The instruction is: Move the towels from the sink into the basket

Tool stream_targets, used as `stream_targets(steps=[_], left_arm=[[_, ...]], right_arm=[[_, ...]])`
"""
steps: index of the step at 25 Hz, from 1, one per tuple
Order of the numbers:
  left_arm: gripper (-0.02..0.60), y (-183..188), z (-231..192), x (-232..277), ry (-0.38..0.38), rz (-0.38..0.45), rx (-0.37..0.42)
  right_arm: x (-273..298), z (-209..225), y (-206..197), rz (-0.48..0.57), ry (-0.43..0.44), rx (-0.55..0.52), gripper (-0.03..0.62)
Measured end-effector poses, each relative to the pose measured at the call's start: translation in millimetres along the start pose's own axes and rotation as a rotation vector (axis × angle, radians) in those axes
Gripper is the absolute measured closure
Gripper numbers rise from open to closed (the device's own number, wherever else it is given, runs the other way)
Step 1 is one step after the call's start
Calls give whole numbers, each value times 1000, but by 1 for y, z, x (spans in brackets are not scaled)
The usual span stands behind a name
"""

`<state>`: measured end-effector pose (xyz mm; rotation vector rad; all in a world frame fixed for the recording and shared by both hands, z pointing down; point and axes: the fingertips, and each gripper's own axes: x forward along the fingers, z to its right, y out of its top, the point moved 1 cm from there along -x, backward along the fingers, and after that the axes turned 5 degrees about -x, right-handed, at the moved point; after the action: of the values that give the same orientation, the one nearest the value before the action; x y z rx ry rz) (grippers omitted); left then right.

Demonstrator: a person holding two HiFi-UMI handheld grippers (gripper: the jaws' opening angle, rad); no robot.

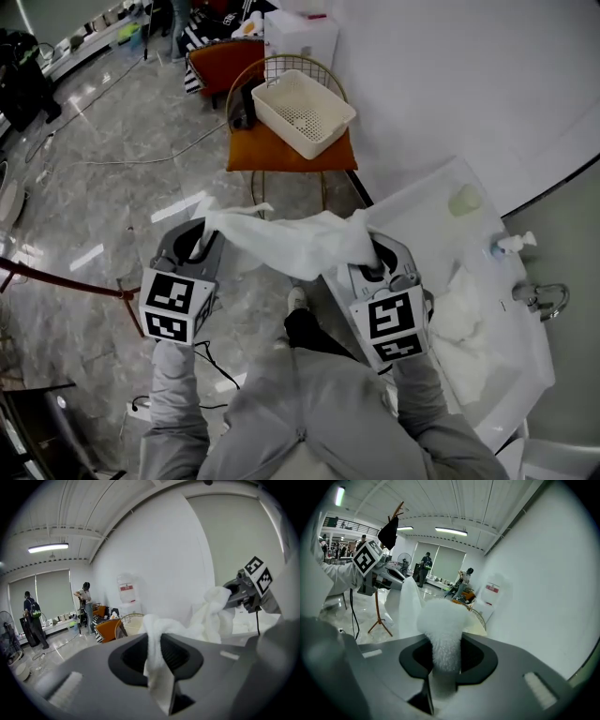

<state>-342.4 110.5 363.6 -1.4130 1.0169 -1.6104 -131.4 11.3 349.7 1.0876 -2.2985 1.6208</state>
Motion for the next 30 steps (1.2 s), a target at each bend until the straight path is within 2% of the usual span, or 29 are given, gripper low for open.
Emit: stream_targets(steps=[7,15,20,30], left_arm=[[448,12,-62,46,36,12,-19],[449,60,-114,135,18,-8,27],[449,97,-127,187,3,25,72],[449,125,-134,284,-116,4,99]], right_arm=[[80,21,33,13,32,-33,507],[160,77,57,8,47,13,508],[190,117,62,12,11,40,508],[241,164,44,-65,-56,135,507]])
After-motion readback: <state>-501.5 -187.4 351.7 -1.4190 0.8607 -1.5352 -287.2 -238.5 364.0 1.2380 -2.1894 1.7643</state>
